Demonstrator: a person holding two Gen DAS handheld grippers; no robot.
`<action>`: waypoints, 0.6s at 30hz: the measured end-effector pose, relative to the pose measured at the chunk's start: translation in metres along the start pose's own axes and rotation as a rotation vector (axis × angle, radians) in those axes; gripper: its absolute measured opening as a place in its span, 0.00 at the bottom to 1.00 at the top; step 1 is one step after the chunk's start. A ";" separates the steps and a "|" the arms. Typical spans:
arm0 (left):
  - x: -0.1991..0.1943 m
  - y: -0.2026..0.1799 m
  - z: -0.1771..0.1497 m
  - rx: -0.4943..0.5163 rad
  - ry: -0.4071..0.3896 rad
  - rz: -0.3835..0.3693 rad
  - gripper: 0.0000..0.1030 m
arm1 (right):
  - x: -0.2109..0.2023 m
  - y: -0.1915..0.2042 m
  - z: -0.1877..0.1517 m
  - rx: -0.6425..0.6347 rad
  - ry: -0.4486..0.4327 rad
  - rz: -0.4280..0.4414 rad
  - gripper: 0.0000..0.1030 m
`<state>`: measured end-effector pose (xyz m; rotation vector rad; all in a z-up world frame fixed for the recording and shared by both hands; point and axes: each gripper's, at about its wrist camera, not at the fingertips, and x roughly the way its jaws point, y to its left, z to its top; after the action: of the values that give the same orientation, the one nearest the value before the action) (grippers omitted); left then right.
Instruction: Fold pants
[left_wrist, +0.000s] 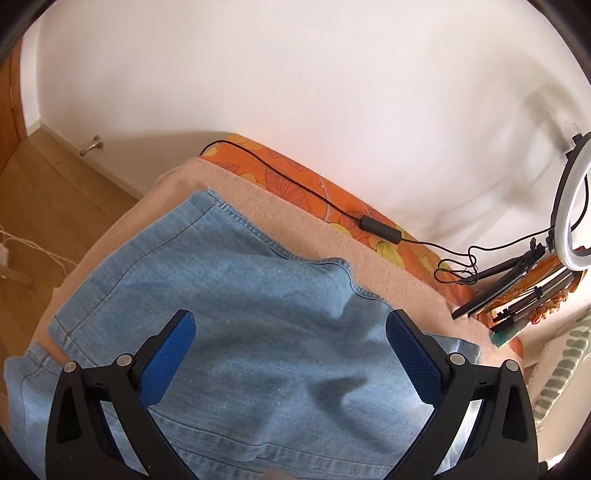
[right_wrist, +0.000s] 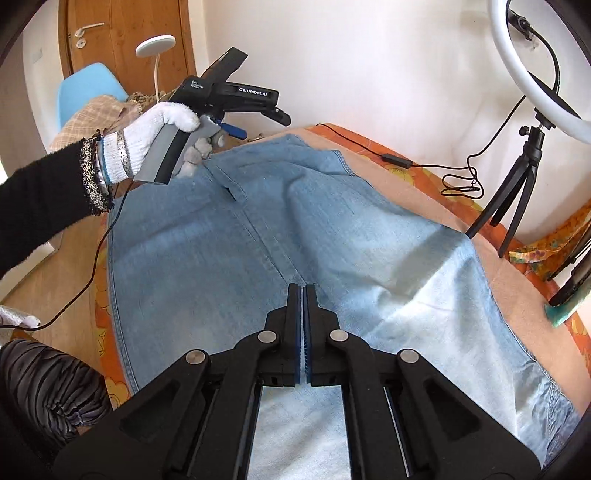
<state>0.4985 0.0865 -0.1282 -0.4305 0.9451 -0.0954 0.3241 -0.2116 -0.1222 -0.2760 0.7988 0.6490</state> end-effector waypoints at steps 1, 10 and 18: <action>0.003 -0.005 0.000 0.000 -0.001 -0.006 0.98 | 0.003 -0.009 0.002 0.025 -0.001 -0.002 0.02; 0.027 -0.018 -0.010 0.046 0.037 -0.010 0.98 | 0.035 -0.131 0.021 0.168 -0.001 -0.125 0.56; 0.024 -0.011 -0.004 0.052 0.021 0.004 0.89 | 0.090 -0.203 0.025 0.324 0.049 -0.034 0.74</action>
<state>0.5112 0.0688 -0.1443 -0.3806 0.9622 -0.1208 0.5140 -0.3179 -0.1735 -0.0098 0.9299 0.4730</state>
